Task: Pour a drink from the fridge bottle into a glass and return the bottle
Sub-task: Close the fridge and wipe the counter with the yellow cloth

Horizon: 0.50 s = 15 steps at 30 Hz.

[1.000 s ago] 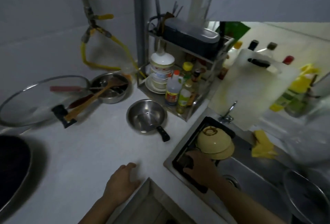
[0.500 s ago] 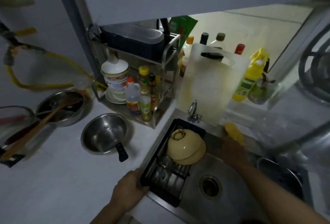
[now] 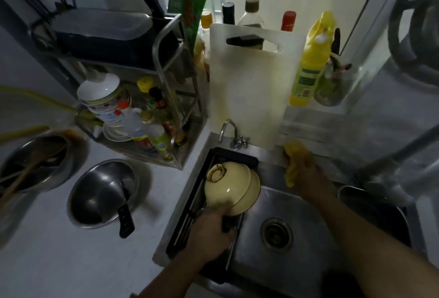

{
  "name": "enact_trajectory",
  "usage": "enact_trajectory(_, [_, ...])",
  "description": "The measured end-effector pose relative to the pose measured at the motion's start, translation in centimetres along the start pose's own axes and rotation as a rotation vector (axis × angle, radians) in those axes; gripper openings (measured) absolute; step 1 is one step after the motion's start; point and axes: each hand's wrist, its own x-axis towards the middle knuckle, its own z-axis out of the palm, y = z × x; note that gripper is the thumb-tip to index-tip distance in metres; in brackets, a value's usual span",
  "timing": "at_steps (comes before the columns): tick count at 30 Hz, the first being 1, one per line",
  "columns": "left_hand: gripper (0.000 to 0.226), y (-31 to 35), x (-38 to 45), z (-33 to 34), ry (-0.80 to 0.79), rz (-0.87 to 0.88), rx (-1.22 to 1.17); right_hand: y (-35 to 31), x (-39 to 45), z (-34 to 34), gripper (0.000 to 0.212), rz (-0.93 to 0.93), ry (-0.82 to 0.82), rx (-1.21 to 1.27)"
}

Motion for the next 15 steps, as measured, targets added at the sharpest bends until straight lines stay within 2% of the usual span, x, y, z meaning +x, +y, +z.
enact_trajectory(4, [0.068, -0.3, 0.5, 0.6, -0.021, -0.008, 0.042, 0.3, 0.8, 0.1, 0.081, -0.027, -0.023, -0.132])
enact_trajectory(8, [0.061, -2.0, 0.0, 0.5, 0.032, -0.027, 0.002, -0.2, 2.2, 0.4, 0.051, 0.016, 0.003, -0.025])
enact_trajectory(10, [0.05, -2.4, -0.4, 0.2, 0.048, -0.044, -0.035, -0.8, 2.2, 0.4, 0.04, 0.049, 0.013, 0.029])
enact_trajectory(12, [0.041, -2.7, -0.8, -0.1, 0.045, -0.043, -0.057, -0.8, 2.3, 1.3, 0.042, 0.049, 0.012, 0.036])
enact_trajectory(15, [0.046, -3.2, -1.6, -0.9, 0.025, -0.067, -0.094, -0.6, 1.9, 2.4, 0.051, 0.097, 0.06, 0.148])
